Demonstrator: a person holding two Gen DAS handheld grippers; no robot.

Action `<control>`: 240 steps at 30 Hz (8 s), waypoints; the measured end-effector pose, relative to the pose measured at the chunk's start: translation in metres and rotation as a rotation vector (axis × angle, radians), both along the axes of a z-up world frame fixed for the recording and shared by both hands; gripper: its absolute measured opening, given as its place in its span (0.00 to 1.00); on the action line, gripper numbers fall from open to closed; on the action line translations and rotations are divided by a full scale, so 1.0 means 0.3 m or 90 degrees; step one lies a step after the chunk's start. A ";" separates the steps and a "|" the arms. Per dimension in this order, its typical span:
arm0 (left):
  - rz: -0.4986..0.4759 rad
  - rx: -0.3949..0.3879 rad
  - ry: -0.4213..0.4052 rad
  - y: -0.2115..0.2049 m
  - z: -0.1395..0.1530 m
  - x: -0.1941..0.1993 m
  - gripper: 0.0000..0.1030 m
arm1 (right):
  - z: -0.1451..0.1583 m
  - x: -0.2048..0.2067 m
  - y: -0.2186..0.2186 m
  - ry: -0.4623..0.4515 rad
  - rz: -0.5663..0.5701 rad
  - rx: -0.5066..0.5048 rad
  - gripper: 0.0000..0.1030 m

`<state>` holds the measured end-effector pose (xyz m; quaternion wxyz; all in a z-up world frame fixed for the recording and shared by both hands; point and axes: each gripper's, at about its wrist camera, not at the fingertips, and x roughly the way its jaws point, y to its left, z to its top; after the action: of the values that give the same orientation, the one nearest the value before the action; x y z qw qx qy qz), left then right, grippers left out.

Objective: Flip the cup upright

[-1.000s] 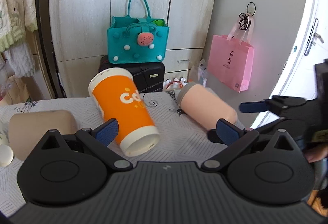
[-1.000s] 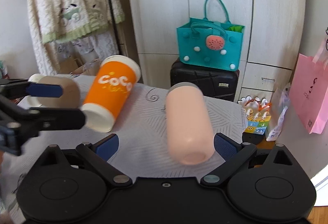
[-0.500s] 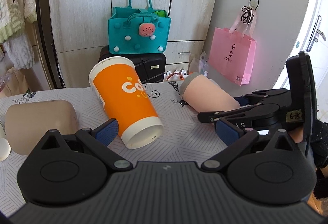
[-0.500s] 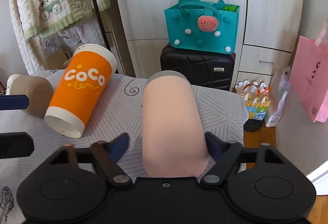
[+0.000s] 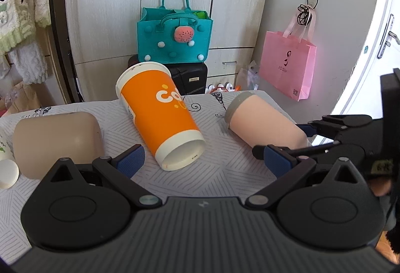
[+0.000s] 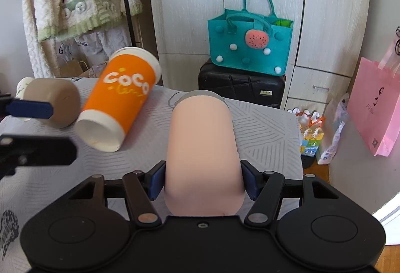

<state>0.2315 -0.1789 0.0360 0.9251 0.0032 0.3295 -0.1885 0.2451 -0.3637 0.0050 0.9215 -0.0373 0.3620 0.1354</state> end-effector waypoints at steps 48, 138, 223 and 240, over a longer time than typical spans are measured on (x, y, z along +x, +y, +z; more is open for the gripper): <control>0.088 -0.032 0.003 0.597 0.002 -0.402 1.00 | 0.048 -0.374 0.522 0.024 0.164 0.063 0.65; -0.096 -0.148 -0.103 0.425 -0.070 -0.170 0.54 | 0.008 -0.231 0.445 -0.200 0.221 0.063 0.66; 0.160 -0.025 -0.180 0.550 -0.097 -0.714 1.00 | 0.033 -0.837 0.427 -0.269 -0.222 -0.006 1.00; 0.175 0.011 -0.206 0.539 -0.116 -0.733 1.00 | 0.025 -0.833 0.427 -0.267 -0.239 -0.016 1.00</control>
<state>0.0117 -0.0171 0.0010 0.9830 -0.0035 0.1755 -0.0544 -0.0047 -0.2356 0.0126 0.9848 -0.0080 0.1654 -0.0525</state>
